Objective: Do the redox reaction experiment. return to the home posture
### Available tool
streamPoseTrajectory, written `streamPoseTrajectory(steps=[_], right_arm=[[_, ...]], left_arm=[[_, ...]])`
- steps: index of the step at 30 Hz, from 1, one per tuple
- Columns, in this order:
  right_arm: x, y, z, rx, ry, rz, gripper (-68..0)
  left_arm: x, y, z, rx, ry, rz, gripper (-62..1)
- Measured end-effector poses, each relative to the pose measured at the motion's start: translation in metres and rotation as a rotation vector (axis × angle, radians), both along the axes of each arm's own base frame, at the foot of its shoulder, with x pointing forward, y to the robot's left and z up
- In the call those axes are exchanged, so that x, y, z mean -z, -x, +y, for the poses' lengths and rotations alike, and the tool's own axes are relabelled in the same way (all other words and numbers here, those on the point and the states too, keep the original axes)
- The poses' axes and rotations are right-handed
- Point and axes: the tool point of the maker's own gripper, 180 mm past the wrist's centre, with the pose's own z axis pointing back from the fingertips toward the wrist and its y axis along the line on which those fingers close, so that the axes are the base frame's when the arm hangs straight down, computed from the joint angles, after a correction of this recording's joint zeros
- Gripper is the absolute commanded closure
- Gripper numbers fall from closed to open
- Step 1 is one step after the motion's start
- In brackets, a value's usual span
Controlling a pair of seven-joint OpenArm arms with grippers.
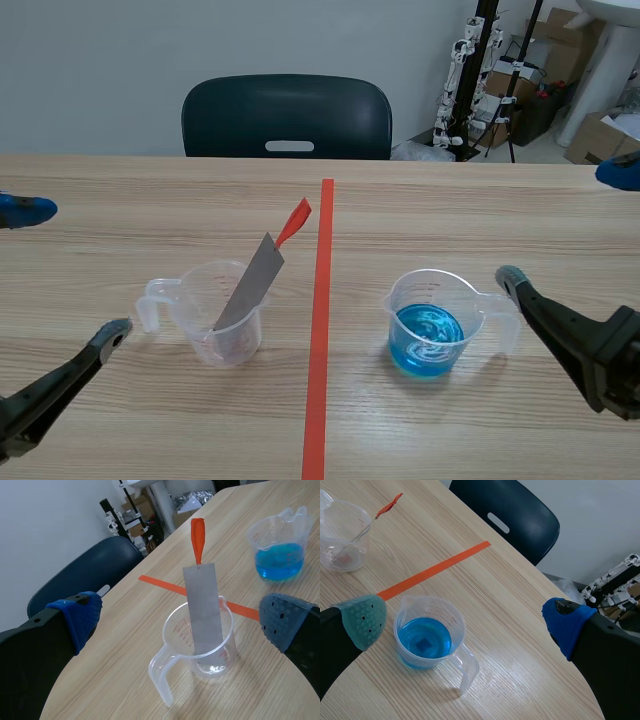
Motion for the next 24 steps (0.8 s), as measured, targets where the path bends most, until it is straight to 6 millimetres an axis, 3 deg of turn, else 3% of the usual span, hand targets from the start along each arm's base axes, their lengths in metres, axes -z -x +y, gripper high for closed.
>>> streamPoseTrajectory(steps=[6,24], right_arm=[[0.0,0.0,0.0,0.0,0.0,0.0,-67.9],[0.0,0.0,0.0,0.0,0.0,0.0,-67.9]], left_arm=[[0.0039,0.0085,0.0,0.004,0.01,0.022,-62.3],[0.0037,0.0084,0.0003,0.008,0.006,0.021,-62.3]])
